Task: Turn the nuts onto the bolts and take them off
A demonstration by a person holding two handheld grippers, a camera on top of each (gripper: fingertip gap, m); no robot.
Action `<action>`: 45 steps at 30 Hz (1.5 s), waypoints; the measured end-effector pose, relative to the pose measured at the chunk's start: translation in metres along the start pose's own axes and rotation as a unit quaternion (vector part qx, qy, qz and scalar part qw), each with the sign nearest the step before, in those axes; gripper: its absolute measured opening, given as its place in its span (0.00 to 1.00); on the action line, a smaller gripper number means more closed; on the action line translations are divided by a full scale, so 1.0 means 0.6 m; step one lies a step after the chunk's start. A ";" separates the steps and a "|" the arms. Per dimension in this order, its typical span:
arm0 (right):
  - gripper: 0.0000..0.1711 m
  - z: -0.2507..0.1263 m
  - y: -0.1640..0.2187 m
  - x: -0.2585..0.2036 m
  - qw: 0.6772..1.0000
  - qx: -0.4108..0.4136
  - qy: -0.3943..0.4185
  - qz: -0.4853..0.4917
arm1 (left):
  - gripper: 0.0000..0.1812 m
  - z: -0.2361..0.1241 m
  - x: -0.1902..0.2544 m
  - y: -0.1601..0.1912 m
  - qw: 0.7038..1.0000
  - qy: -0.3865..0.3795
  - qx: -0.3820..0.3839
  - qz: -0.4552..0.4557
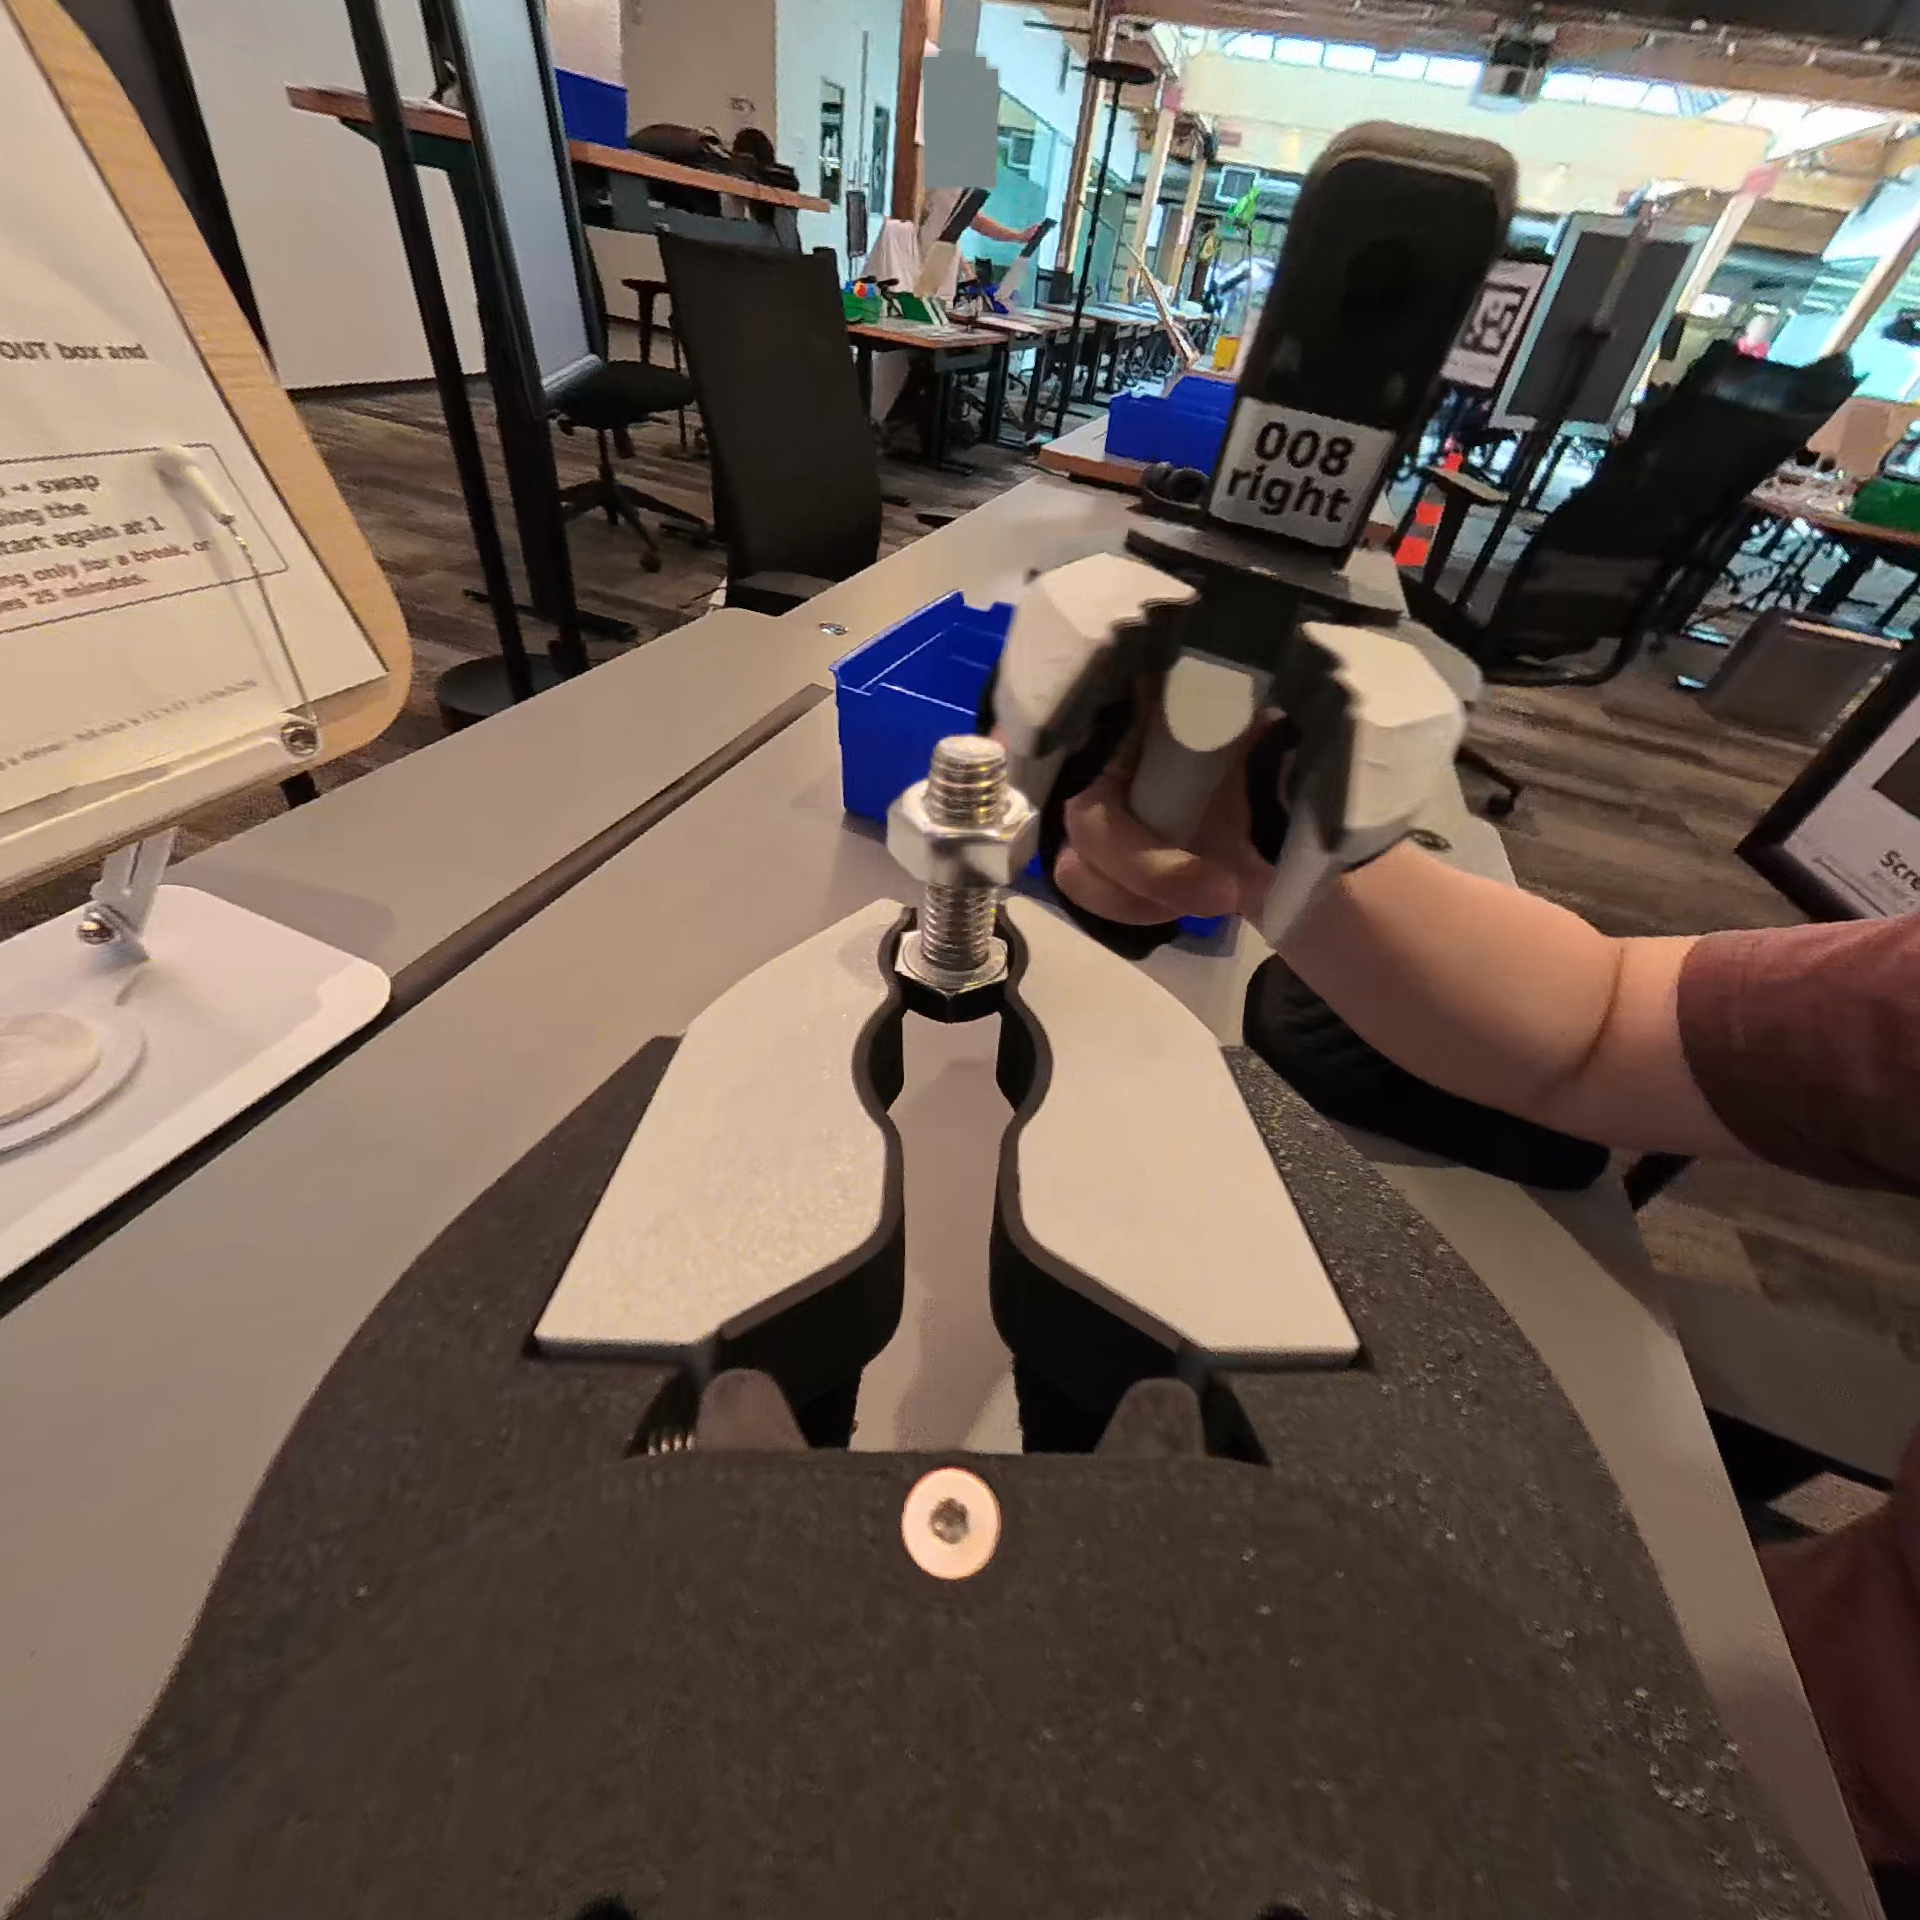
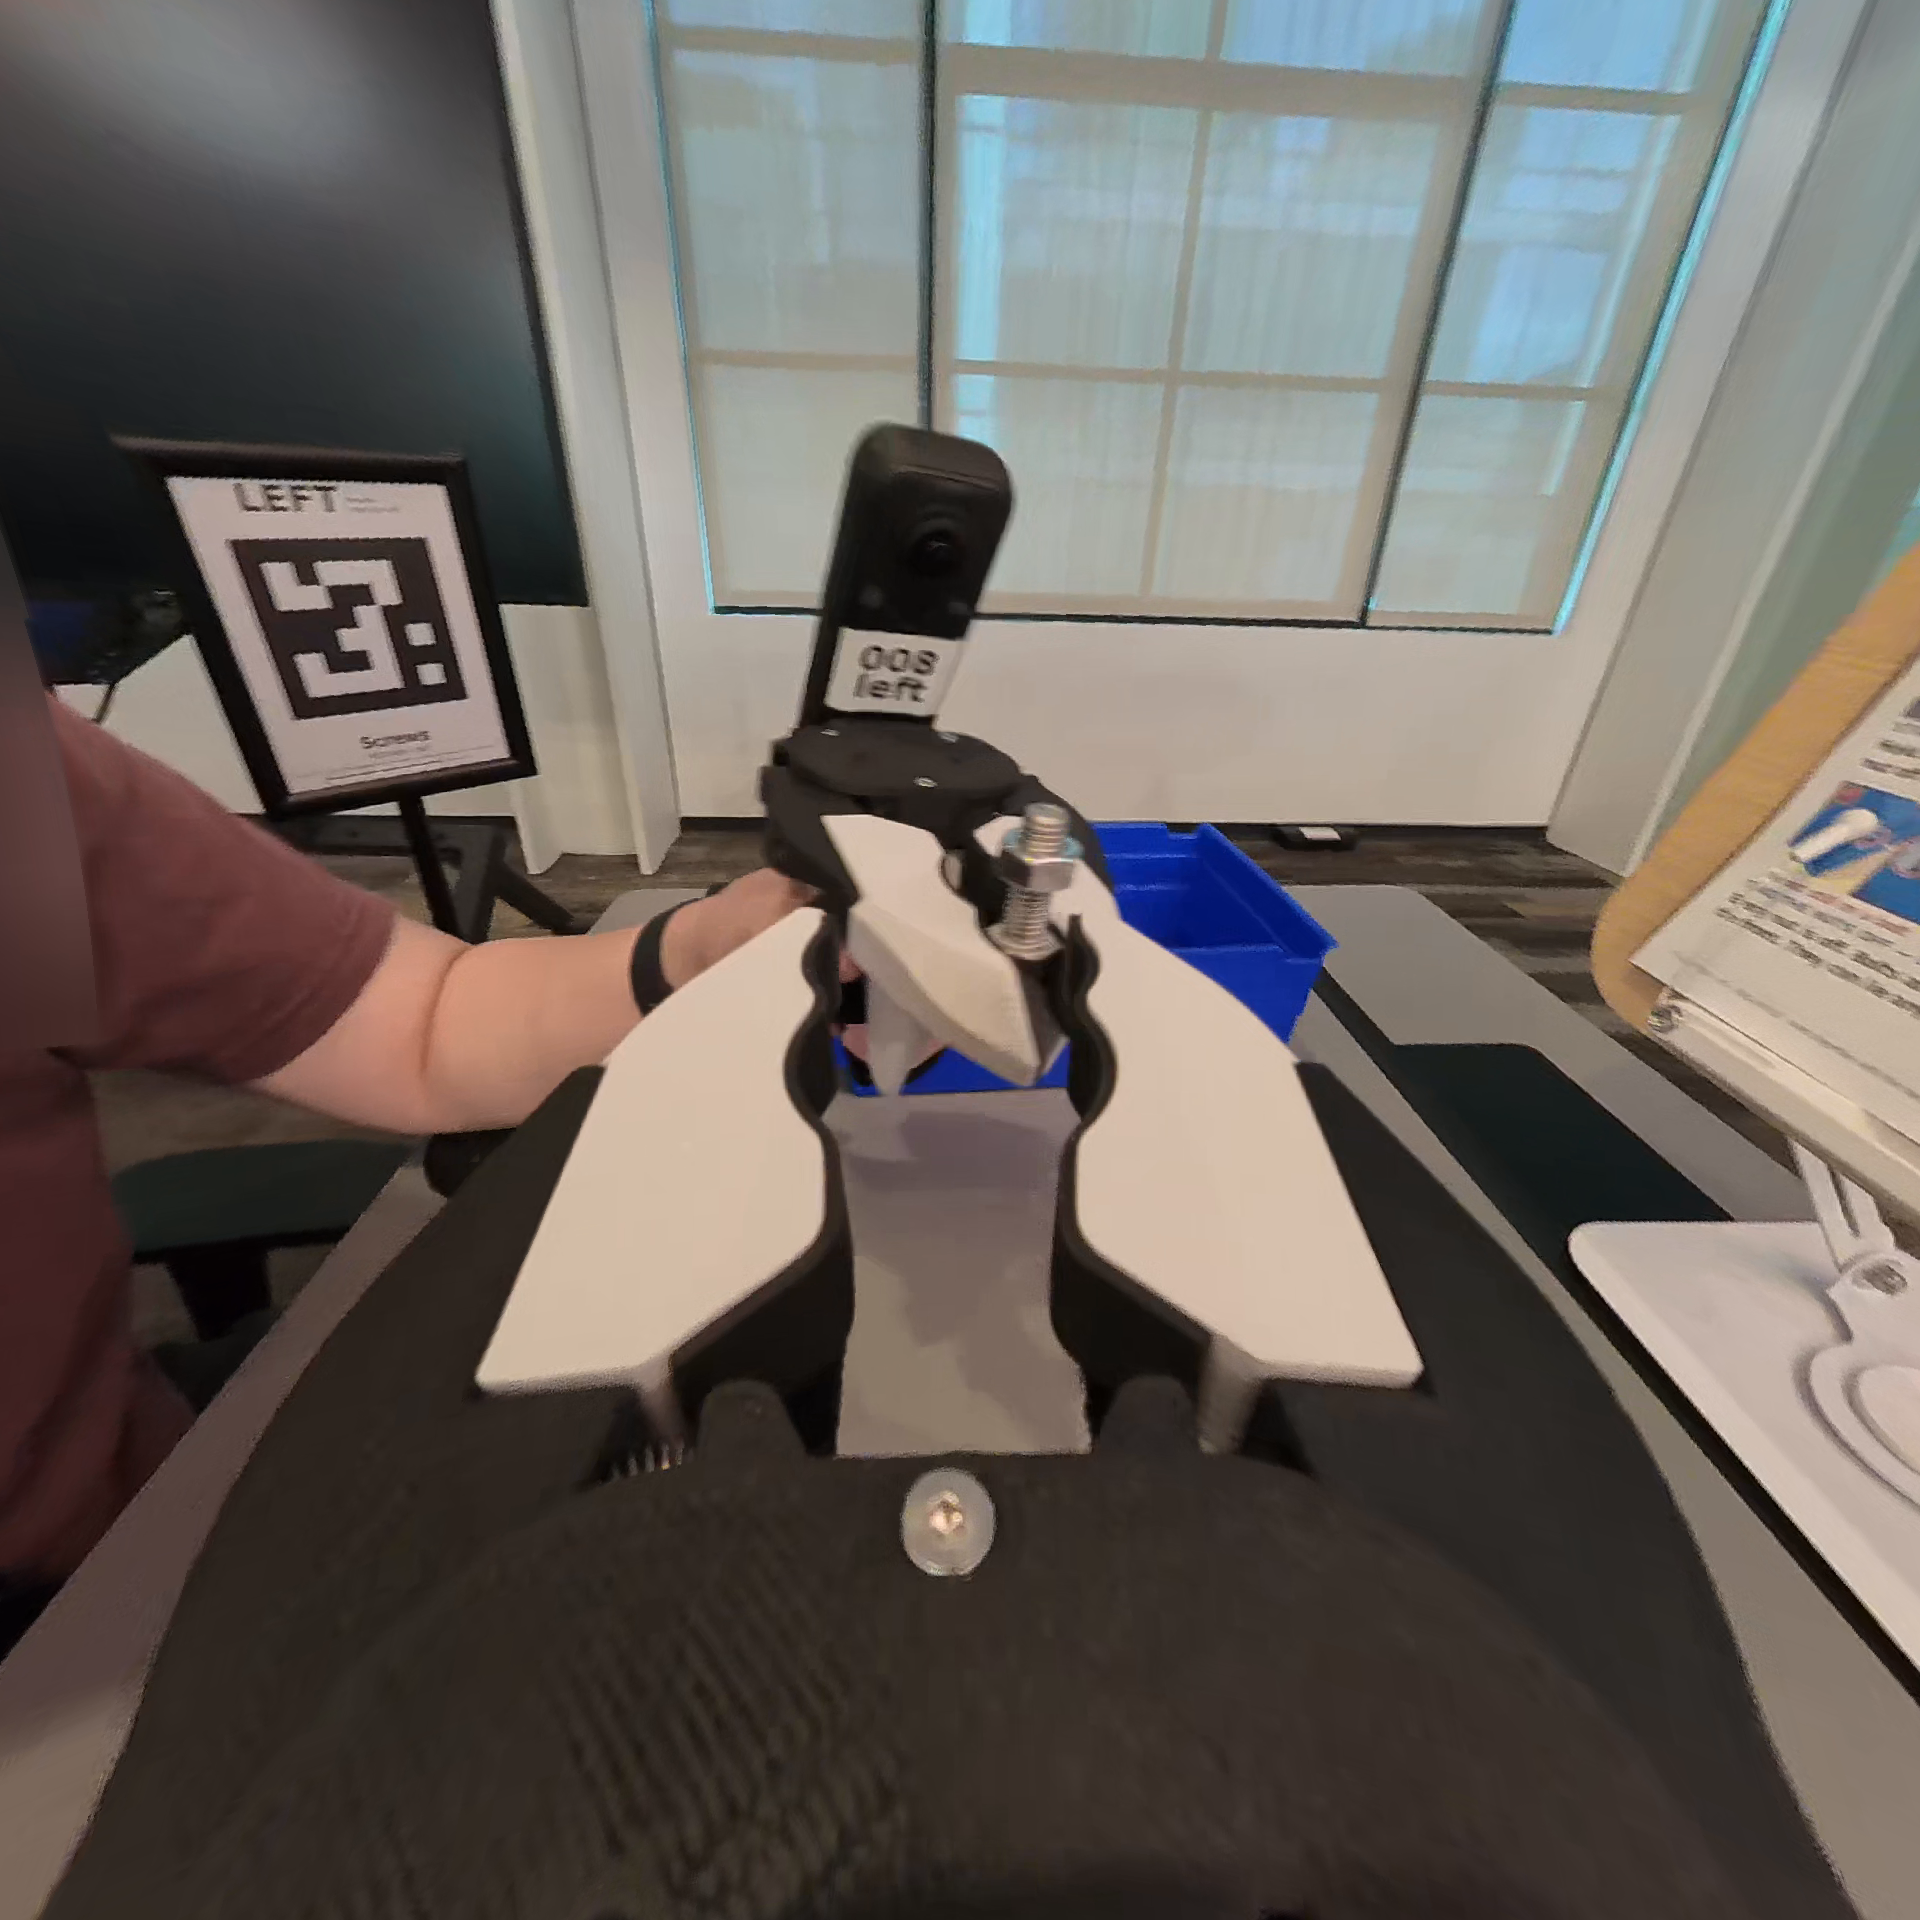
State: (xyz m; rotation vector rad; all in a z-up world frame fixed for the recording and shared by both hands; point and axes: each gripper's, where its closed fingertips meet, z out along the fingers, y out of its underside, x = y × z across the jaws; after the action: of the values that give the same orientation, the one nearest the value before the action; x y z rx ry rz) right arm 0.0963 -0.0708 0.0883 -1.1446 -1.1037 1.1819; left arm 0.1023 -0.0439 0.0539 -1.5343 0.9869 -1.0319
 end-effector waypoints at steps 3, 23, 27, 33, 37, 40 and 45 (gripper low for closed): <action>0.15 0.008 0.016 0.011 0.999 -0.008 0.005 0.032 | 0.07 0.013 0.018 0.009 0.999 0.008 -0.019 0.024; 0.06 0.018 0.019 -0.003 0.992 0.035 -0.061 0.107 | 0.07 0.021 0.052 0.011 0.998 0.052 -0.021 0.032; 0.06 0.002 0.005 0.015 0.992 0.049 -0.042 0.111 | 0.20 0.026 0.049 0.020 0.997 0.034 -0.041 0.054; 0.06 -0.139 -0.050 0.073 0.988 -0.088 0.117 0.050 | 0.21 0.014 0.034 0.011 0.999 0.022 -0.033 0.036; 0.06 -0.398 -0.019 0.114 0.896 -0.249 0.354 0.097 | 0.21 0.000 0.020 0.006 0.999 0.013 -0.035 0.020; 0.06 -0.598 0.083 0.127 0.755 -0.336 0.508 0.244 | 0.21 -0.004 0.014 0.012 0.998 0.007 -0.053 0.017; 0.06 -0.710 0.270 0.090 0.610 -0.456 0.479 0.437 | 0.21 -0.007 0.011 0.018 0.997 0.004 -0.070 0.017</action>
State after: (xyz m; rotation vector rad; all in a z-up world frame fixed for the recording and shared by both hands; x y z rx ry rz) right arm 0.5074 -0.0390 -0.1131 -2.8866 -0.1110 0.2919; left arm 0.0991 -0.0533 0.0448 -1.6219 1.1074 -0.9630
